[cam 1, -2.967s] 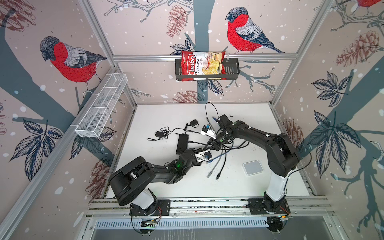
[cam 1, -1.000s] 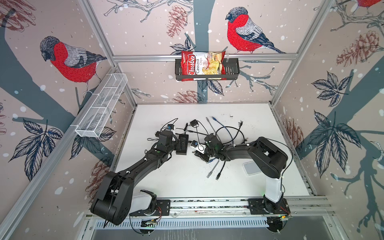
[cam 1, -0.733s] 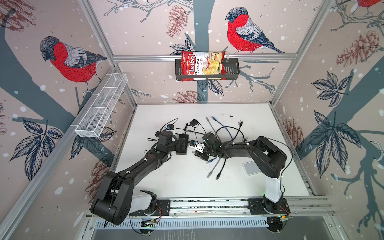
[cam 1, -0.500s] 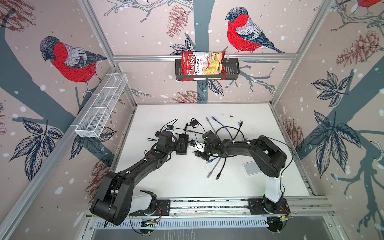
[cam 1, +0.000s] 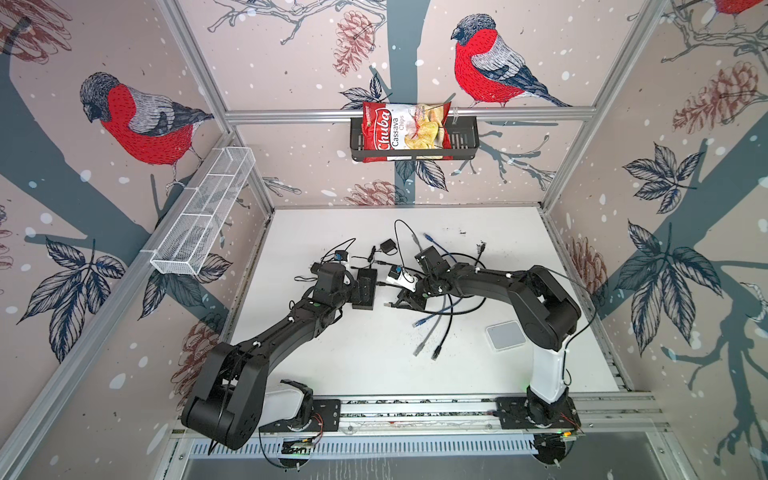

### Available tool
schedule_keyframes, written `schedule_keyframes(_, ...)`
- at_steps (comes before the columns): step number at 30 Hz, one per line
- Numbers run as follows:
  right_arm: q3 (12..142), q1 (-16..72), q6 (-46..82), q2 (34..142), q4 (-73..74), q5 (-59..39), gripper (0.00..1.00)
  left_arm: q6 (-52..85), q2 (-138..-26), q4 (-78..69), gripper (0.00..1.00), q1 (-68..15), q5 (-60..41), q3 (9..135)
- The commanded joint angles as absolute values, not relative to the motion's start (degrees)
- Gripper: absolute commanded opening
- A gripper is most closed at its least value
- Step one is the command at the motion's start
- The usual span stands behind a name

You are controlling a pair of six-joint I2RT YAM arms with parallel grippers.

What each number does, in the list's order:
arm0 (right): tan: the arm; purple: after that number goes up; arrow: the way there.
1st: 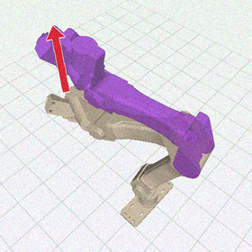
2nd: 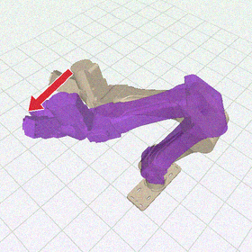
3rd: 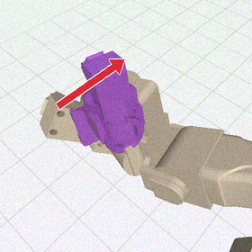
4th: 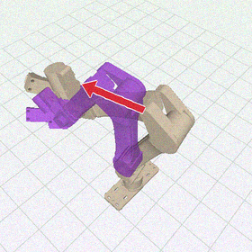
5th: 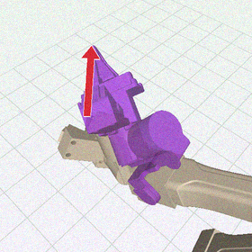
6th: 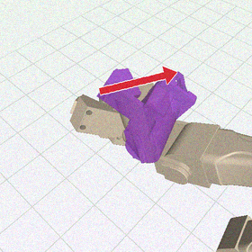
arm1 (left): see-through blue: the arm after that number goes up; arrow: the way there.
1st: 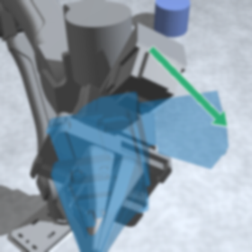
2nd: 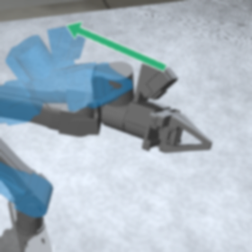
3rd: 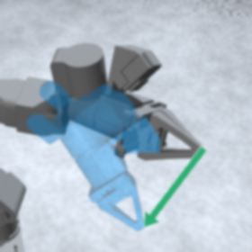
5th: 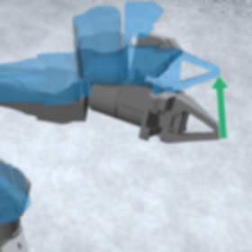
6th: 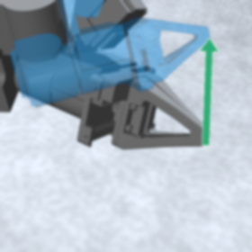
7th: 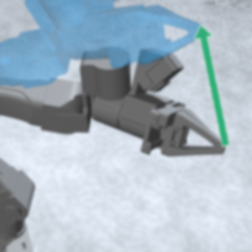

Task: Insert the plug into the switch port
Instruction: 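Align the gold plug with a blue port while the left gripper braces the switch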

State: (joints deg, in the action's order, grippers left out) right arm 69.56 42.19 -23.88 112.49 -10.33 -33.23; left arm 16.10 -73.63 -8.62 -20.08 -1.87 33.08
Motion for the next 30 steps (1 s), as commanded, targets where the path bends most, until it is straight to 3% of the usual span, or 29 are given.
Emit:
schedule_keyframes(1, 71.3, 42.19, -21.05, 114.06, -13.42, -33.8, 0.35, 15.63, -74.0, -10.2, 0.91, -20.0, -2.55, 32.97)
schedule_keyframes(22, 69.37, 43.32, -18.72, 116.21, -10.55, -31.5, 0.23, 15.12, -74.97, -10.49, 0.9, -19.94, -2.66, 32.52)
schedule_keyframes(30, 63.7, 47.21, -22.06, 113.71, -4.18, -20.64, 0.06, 14.83, -75.23, -10.29, 0.9, -19.95, -2.33, 32.43)
